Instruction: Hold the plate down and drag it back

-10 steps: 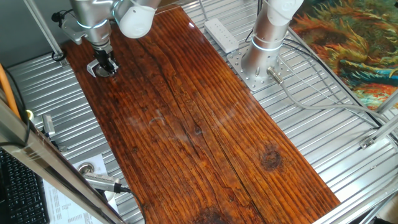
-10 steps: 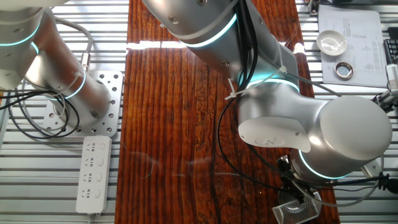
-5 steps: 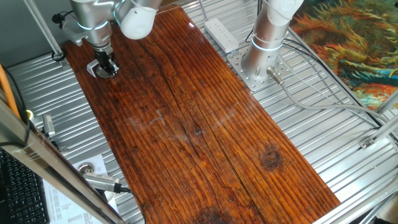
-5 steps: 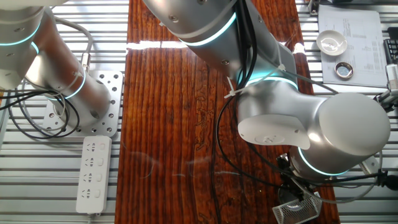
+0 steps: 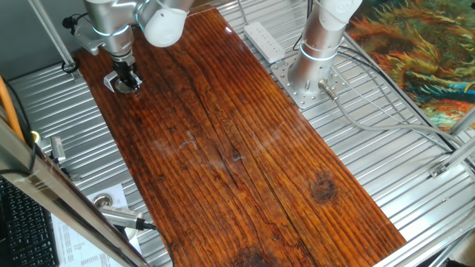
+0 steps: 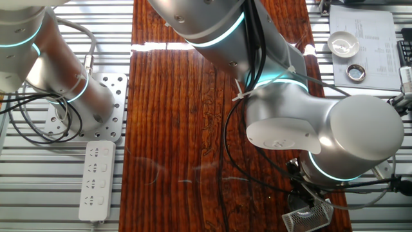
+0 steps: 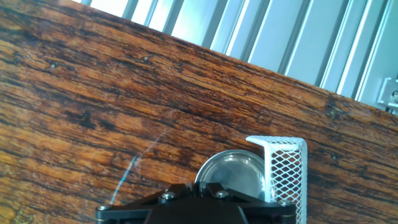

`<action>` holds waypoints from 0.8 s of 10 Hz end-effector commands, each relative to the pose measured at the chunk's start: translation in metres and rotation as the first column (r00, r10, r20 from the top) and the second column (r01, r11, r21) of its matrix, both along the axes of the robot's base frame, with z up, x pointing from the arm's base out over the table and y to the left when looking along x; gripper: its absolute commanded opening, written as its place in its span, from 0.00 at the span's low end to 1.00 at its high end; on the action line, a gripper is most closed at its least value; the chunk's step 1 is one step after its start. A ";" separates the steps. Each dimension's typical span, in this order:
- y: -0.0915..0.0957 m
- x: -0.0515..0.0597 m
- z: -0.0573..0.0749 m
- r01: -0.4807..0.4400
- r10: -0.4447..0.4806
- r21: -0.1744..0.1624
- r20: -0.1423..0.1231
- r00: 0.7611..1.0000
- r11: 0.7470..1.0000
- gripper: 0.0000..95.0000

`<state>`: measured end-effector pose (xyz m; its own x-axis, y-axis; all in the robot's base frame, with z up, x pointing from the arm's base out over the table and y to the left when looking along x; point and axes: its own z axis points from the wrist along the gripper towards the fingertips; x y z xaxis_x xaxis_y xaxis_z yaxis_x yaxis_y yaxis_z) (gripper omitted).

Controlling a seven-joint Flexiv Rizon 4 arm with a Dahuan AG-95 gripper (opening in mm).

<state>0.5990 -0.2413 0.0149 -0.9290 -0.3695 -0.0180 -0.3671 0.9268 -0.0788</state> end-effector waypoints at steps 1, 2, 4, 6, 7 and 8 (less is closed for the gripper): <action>0.002 0.000 0.000 -0.001 0.001 -0.002 0.001 1.000 1.000 0.00; 0.002 0.000 0.000 -0.003 0.003 -0.002 0.000 1.000 1.000 0.00; 0.006 -0.001 -0.001 0.002 -0.002 -0.002 0.001 1.000 1.000 0.00; 0.006 -0.001 -0.001 -0.006 0.006 -0.013 0.000 1.000 1.000 0.00; 0.006 -0.001 -0.001 -0.004 0.004 -0.006 -0.003 1.000 1.000 0.00; 0.007 -0.001 -0.001 -0.003 0.003 0.002 -0.003 1.000 1.000 0.00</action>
<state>0.5965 -0.2346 0.0153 -0.9275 -0.3735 -0.0158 -0.3712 0.9252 -0.0794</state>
